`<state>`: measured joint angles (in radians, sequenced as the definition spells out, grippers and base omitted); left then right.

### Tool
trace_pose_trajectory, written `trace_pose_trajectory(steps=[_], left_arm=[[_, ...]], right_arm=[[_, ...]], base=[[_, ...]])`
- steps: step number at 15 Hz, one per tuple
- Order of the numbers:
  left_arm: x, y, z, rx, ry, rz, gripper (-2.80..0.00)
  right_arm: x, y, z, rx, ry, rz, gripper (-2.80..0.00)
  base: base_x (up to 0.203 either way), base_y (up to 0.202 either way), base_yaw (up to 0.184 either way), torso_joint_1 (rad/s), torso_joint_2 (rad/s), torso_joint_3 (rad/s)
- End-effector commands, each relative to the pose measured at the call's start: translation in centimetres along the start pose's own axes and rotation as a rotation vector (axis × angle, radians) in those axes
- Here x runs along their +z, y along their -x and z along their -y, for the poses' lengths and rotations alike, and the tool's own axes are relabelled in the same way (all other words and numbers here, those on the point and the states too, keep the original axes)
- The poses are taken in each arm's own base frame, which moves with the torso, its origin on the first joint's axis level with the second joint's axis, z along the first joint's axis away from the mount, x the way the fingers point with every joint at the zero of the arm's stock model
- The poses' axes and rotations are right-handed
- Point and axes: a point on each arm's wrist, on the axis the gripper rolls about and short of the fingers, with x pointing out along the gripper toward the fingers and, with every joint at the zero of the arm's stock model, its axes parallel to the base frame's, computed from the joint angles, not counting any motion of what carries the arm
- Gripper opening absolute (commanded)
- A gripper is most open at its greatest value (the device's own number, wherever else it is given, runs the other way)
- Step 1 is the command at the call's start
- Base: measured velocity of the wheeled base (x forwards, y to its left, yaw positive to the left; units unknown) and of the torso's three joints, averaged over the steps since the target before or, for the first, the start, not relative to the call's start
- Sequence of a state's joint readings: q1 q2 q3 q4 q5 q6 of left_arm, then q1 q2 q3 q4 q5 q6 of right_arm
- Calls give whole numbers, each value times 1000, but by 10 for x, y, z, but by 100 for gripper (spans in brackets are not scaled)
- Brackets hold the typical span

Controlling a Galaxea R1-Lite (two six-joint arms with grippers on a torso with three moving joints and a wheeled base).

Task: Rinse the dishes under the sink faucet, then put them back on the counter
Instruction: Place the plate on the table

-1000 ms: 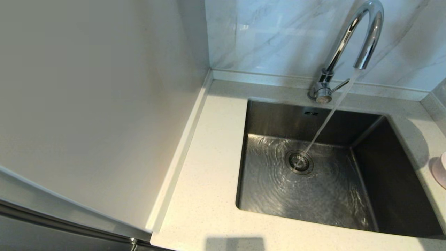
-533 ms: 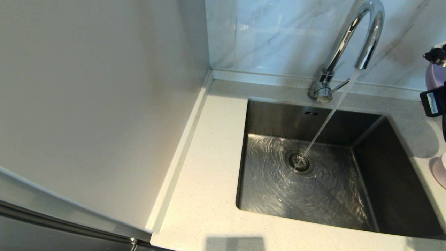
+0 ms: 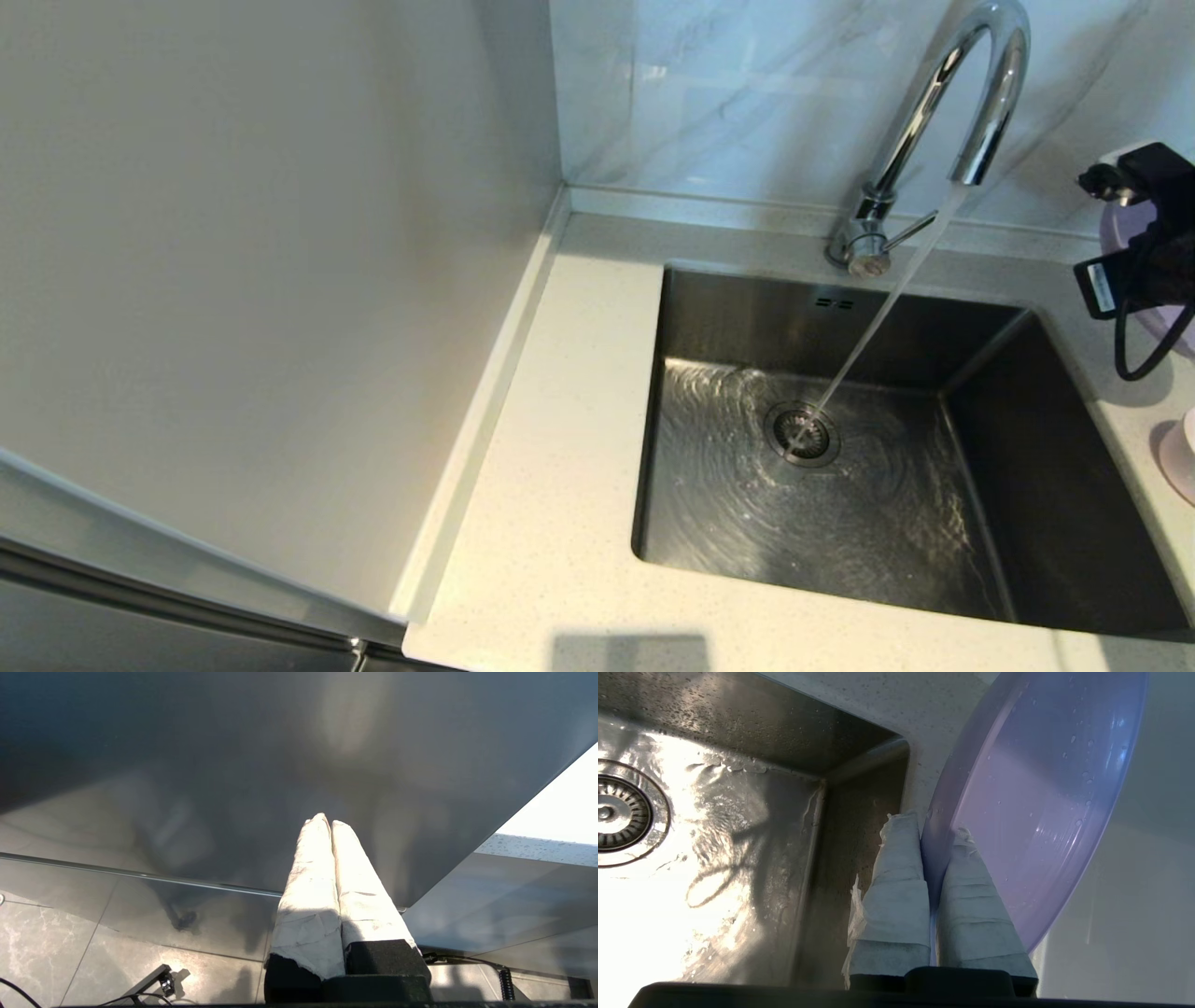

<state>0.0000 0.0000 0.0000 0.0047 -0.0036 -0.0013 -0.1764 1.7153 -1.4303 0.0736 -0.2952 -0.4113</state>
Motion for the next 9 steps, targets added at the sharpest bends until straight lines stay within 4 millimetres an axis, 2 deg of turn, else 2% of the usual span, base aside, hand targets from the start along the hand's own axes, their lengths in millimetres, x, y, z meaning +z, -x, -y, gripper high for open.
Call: trace_pose_trajectory(steps=[1,4,9], left_arm=[[0,0,0,1,0,0,-280],[0,0,0,1,0,0,-280],[0,0,0,1,0,0,-280]], right_arm=[[-6,-26,-10,1,15,-47,-280],[-10,-49,-19,-24,15,-63,-280],[-7,-74,-24,-53,14,-74,-280]], base=[[0,0,0,0,0,0],[0,0,0,0,0,0],[0,0,0,0,0,0]])
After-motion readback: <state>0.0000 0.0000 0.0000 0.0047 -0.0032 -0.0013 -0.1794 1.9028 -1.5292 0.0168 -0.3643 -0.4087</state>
